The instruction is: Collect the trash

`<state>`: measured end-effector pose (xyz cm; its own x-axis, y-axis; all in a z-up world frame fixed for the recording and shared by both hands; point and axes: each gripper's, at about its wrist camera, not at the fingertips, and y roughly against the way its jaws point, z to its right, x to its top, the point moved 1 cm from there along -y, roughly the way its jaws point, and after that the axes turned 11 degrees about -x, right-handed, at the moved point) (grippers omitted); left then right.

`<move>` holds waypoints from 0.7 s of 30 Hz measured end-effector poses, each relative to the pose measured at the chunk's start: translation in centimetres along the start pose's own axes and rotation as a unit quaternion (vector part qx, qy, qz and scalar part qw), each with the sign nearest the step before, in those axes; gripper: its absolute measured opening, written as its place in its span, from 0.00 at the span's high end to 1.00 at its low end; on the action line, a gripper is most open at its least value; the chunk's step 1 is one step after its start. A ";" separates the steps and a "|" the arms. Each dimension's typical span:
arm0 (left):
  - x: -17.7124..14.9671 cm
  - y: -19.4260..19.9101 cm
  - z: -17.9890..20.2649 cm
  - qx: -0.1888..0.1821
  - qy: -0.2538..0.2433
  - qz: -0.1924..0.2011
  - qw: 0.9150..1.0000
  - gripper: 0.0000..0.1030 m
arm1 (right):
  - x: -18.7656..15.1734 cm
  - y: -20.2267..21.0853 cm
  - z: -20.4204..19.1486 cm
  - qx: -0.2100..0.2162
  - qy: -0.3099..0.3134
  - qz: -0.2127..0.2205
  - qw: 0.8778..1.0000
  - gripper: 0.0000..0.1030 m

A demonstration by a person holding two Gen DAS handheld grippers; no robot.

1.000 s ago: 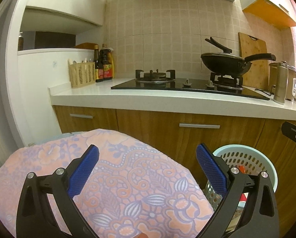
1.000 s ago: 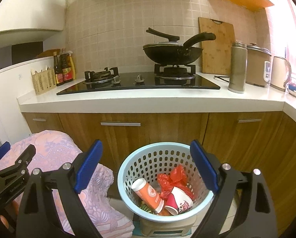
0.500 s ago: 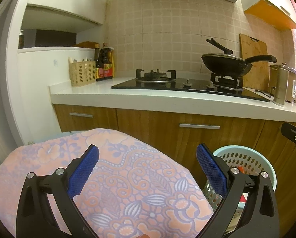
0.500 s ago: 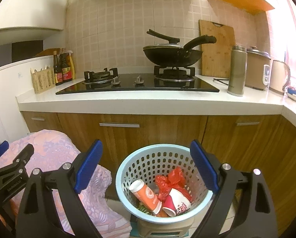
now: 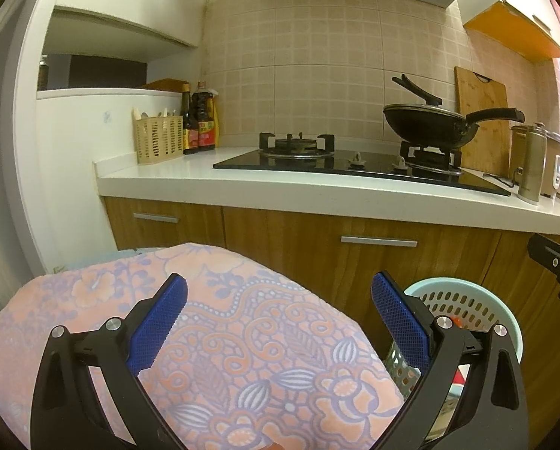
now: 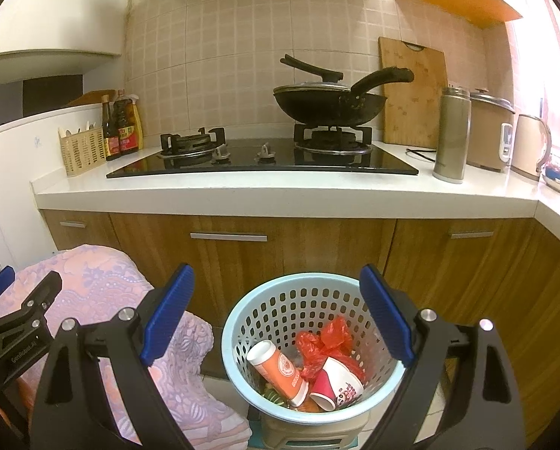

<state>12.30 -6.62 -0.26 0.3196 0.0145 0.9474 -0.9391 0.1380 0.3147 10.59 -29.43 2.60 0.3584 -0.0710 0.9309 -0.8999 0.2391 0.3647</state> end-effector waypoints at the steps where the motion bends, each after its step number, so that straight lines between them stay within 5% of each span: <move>1: 0.0 0.0 0.1 0.000 -0.001 0.000 1.000 0.07 | 0.0 0.0 0.0 0.000 0.000 0.001 1.000 0.17; 21: 0.0 0.1 0.2 0.006 -0.002 0.003 1.000 0.07 | -0.2 -0.3 -0.1 0.005 0.001 -0.007 1.000 0.17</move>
<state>12.22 -6.76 -0.20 0.3136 0.0113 0.9495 -0.9425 0.1252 0.3098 10.78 -29.35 2.28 0.3721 -0.0719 0.9254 -0.8970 0.2283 0.3785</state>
